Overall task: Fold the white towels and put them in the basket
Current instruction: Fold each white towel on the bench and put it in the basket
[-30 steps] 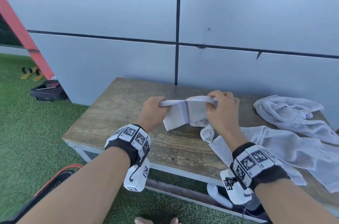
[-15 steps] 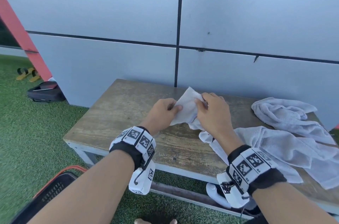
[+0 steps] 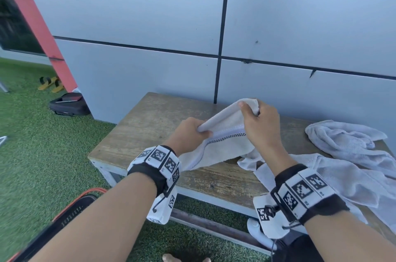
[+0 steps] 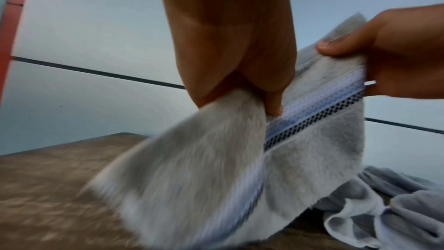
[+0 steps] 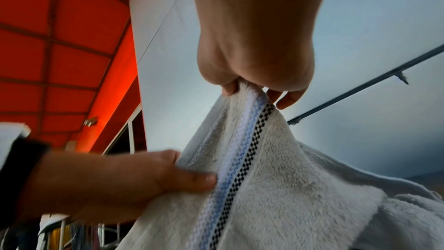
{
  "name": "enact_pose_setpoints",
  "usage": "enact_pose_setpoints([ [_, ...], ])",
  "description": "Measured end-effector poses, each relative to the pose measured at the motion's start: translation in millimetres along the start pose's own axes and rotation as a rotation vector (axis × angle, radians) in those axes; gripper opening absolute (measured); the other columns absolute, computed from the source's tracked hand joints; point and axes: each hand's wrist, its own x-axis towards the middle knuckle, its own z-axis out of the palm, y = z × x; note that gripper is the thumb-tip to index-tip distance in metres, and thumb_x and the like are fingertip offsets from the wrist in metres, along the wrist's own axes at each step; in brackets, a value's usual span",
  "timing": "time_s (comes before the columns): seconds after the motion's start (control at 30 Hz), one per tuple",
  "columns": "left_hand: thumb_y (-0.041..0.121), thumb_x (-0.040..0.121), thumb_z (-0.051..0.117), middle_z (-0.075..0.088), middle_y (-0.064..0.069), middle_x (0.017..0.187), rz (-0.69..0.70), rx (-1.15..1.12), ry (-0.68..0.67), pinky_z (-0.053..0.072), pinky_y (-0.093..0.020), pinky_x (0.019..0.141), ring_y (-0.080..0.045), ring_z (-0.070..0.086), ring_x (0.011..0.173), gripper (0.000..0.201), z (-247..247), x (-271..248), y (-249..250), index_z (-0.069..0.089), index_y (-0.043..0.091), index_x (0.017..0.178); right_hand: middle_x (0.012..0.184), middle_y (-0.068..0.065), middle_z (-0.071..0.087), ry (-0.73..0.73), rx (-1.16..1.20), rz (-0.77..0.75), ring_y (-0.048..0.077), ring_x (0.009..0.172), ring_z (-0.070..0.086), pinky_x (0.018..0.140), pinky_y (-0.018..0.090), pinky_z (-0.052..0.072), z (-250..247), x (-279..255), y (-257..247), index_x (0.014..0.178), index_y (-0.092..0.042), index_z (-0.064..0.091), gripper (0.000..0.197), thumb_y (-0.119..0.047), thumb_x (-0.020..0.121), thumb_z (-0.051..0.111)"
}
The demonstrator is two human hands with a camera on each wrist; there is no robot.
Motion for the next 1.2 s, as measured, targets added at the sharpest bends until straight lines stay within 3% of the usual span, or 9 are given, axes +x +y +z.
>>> enact_pose_setpoints([
  [0.1, 0.016, 0.096, 0.057, 0.034, 0.003, 0.049, -0.094, 0.015, 0.115, 0.022, -0.016, 0.043, -0.012, 0.027, 0.046, 0.046, -13.0, -2.7, -22.1, 0.036, 0.017, 0.055, 0.051, -0.004, 0.034, 0.059, 0.015, 0.1, 0.012, 0.048, 0.031, 0.05, 0.028, 0.026, -9.1, 8.9, 9.1, 0.058, -0.014, 0.037, 0.047, -0.026, 0.096, 0.062],
  [0.27, 0.017, 0.095, 0.059, 0.046, 0.001, 0.052, -0.092, -0.14, 0.302, 0.028, -0.02, 0.048, -0.012, 0.035, 0.049, 0.033, -22.5, -8.2, -40.1, 0.059, 0.006, 0.064, 0.065, -0.001, 0.059, -0.062, -0.104, 0.129, 0.01, 0.054, 0.048, 0.051, 0.024, 0.036, -17.3, 9.3, 43.0, 0.078, -0.009, 0.068, 0.018, -0.021, 0.092, 0.065],
  [0.5, 0.038, 0.096, 0.06, 0.035, -0.003, 0.052, -0.086, -0.098, -0.115, 0.021, -0.021, 0.046, -0.012, 0.024, 0.045, 0.046, 10.3, -20.4, -35.1, 0.052, 0.007, 0.064, 0.057, 0.002, 0.047, -0.506, -0.57, 0.237, 0.021, 0.055, 0.04, 0.06, 0.032, 0.032, 4.6, -22.3, 98.4, 0.057, -0.013, 0.049, 0.034, -0.013, 0.091, 0.053],
  [0.63, 0.032, 0.094, 0.064, 0.038, 0.002, 0.051, -0.028, -0.096, -0.218, 0.027, -0.025, 0.051, -0.013, 0.032, 0.049, 0.044, 25.2, -16.5, -28.9, 0.05, 0.019, 0.054, 0.057, -0.001, 0.04, -0.661, -0.422, 0.244, 0.017, 0.052, 0.035, 0.05, 0.028, 0.028, 27.4, -38.7, 104.7, 0.055, -0.018, 0.034, 0.042, -0.012, 0.093, 0.052],
  [0.77, 0.027, 0.093, 0.065, 0.059, -0.003, 0.101, 0.004, -0.036, -0.228, 0.04, -0.03, 0.081, -0.017, 0.054, 0.094, 0.027, 32.0, -13.7, -24.2, 0.073, 0.003, 0.085, 0.058, 0.003, 0.049, -0.837, -0.206, 0.156, 0.015, 0.053, 0.038, 0.05, 0.024, 0.033, 40.6, -46.8, 94.1, 0.068, -0.002, 0.054, 0.033, -0.02, 0.095, 0.056],
  [0.87, 0.035, 0.093, 0.062, 0.058, 0.005, 0.092, -0.021, 0.059, -0.314, 0.045, -0.034, 0.079, -0.015, 0.055, 0.087, 0.031, 37.9, -16.4, -34.7, 0.069, 0.025, 0.065, 0.073, 0.003, 0.055, -0.703, -0.385, 0.004, 0.022, 0.067, 0.05, 0.062, 0.036, 0.045, 46.0, -44.6, 98.9, 0.071, -0.011, 0.057, 0.022, -0.013, 0.092, 0.049],
  [0.97, 0.036, 0.096, 0.058, 0.041, 0.003, 0.054, -0.038, -0.021, -0.197, 0.034, -0.024, 0.052, -0.011, 0.036, 0.05, 0.044, 36.4, -13.7, -40.6, 0.048, 0.016, 0.057, 0.08, 0.0, 0.053, -0.356, -0.334, 0.056, 0.019, 0.072, 0.048, 0.057, 0.03, 0.031, 44.0, -40.2, 105.1, 0.076, -0.022, 0.056, 0.023, -0.01, 0.093, 0.047],
  [1.07, 0.031, 0.098, 0.058, 0.027, 0.008, 0.049, -0.053, -0.092, -0.014, 0.021, -0.016, 0.044, -0.007, 0.023, 0.043, 0.051, 28.9, -9.0, -39.3, 0.03, 0.018, 0.057, 0.076, 0.004, 0.055, -0.155, -0.236, 0.136, 0.017, 0.065, 0.046, 0.056, 0.032, 0.03, 39.0, -33.3, 106.5, 0.078, -0.015, 0.054, 0.021, -0.015, 0.097, 0.046],
  [1.2, 0.035, 0.095, 0.062, 0.047, 0.002, 0.06, -0.133, -0.004, -0.158, 0.036, -0.03, 0.051, -0.014, 0.04, 0.055, 0.039, 30.3, -8.7, -56.9, 0.056, 0.023, 0.058, 0.063, 0.009, 0.056, -0.475, -0.218, 0.057, 0.017, 0.055, 0.041, 0.056, 0.031, 0.03, 39.8, -26.6, 109.4, 0.068, -0.009, 0.056, 0.028, -0.017, 0.094, 0.052],
])
